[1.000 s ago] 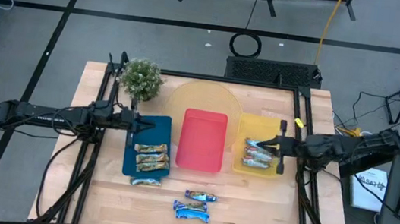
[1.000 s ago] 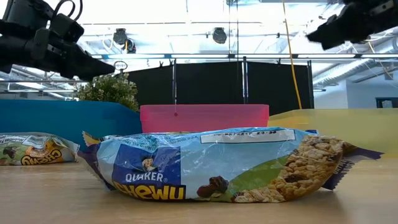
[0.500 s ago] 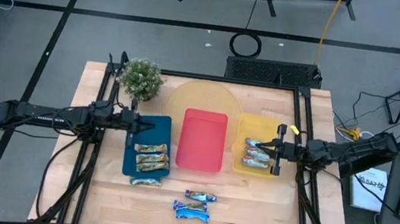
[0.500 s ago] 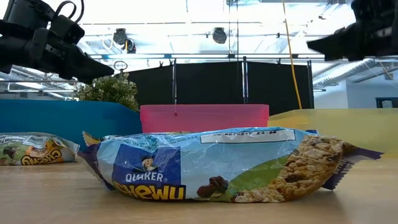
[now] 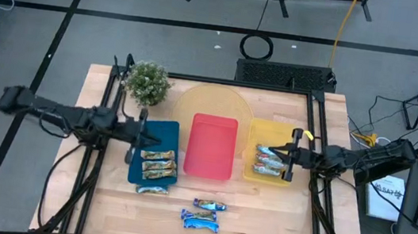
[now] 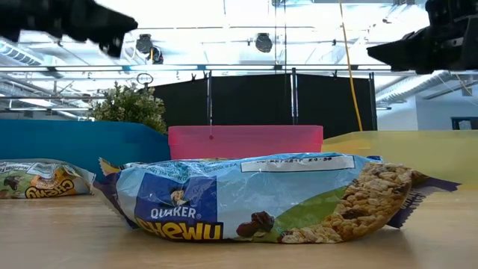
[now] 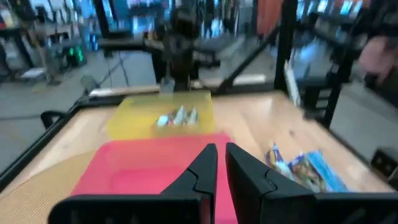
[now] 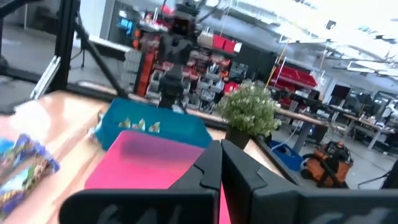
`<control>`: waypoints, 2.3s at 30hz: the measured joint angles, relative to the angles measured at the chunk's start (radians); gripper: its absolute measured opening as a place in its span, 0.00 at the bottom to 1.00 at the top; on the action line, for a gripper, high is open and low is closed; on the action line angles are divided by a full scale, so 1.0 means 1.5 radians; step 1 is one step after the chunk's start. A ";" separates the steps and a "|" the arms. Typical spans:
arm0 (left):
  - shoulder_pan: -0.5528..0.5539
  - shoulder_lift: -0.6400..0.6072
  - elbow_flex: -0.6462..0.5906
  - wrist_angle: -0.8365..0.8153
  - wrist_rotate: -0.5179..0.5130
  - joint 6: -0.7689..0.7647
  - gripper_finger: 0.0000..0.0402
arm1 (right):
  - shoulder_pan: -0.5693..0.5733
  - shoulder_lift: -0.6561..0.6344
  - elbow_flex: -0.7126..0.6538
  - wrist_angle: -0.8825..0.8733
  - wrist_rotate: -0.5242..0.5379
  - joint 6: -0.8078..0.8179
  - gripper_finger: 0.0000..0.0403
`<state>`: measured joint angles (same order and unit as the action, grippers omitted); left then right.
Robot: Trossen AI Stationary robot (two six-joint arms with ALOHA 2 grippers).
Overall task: Pick and place Granola Bars by type
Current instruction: Put the yellow granola bar into the blue bin
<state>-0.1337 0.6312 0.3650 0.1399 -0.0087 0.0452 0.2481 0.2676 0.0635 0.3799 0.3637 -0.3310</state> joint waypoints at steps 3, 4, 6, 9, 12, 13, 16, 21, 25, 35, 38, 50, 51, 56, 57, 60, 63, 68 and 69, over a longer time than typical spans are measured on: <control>-0.104 0.079 0.097 -0.127 -0.138 -0.013 0.10 | 0.000 0.000 0.000 0.009 0.000 -0.001 0.00; -0.139 0.109 0.126 -0.172 -0.188 -0.027 0.10 | 0.000 0.000 0.000 0.008 0.000 -0.001 0.00; -0.213 0.176 0.177 -0.242 -0.280 -0.063 0.10 | 0.000 0.000 0.000 0.008 0.000 -0.002 0.00; -0.309 0.279 0.238 -0.310 -0.371 -0.124 0.10 | 0.000 0.000 -0.001 0.006 0.000 -0.002 0.00; -0.374 0.386 0.284 -0.316 -0.395 -0.166 0.10 | 0.000 0.000 -0.001 0.000 0.000 -0.003 0.00; -0.390 0.424 0.300 -0.316 -0.394 -0.175 0.10 | 0.000 0.000 -0.001 -0.002 -0.001 -0.005 0.00; -0.421 0.541 0.349 -0.333 -0.389 -0.193 0.10 | 0.000 0.000 -0.001 -0.002 -0.001 -0.007 0.00; -0.423 0.678 0.456 -0.452 -0.368 -0.260 0.13 | 0.000 0.000 -0.001 -0.002 -0.001 -0.007 0.00; -0.417 0.745 0.529 -0.495 -0.316 -0.281 0.23 | 0.000 0.000 -0.001 -0.001 -0.001 -0.010 0.00; -0.415 0.828 0.585 -0.617 -0.242 -0.288 0.47 | 0.000 0.000 -0.002 0.002 -0.001 -0.020 0.00; -0.411 0.839 0.585 -0.617 -0.259 -0.279 0.49 | 0.000 0.000 -0.002 0.002 -0.001 -0.020 0.00; -0.390 0.844 0.585 -0.616 -0.269 -0.229 0.45 | 0.000 0.000 -0.002 0.001 0.000 -0.020 0.00; -0.388 0.844 0.585 -0.616 -0.269 -0.227 0.44 | 0.000 0.000 -0.002 0.001 0.000 -0.020 0.00; -0.376 0.845 0.584 -0.617 -0.265 -0.223 0.41 | 0.000 0.000 -0.002 0.001 0.000 -0.020 0.00; -0.374 0.845 0.584 -0.620 -0.264 -0.223 0.40 | 0.000 0.000 -0.002 0.001 0.000 -0.020 0.00; -0.372 0.845 0.584 -0.631 -0.263 -0.223 0.40 | 0.000 0.000 -0.002 0.001 0.000 -0.020 0.00; -0.373 0.845 0.576 -0.634 -0.262 -0.223 0.40 | 0.000 0.000 -0.002 0.001 0.000 -0.020 0.00; -0.373 0.845 0.555 -0.632 -0.252 -0.229 0.40 | 0.000 0.000 -0.002 0.001 0.000 -0.020 0.00; -0.373 0.845 0.551 -0.629 -0.254 -0.233 0.40 | 0.000 0.000 -0.002 0.001 0.000 -0.020 0.00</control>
<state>-0.6933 1.8984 1.1910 -0.8042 -0.3890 -0.3044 0.2481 0.2672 0.0608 0.3820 0.3641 -0.3607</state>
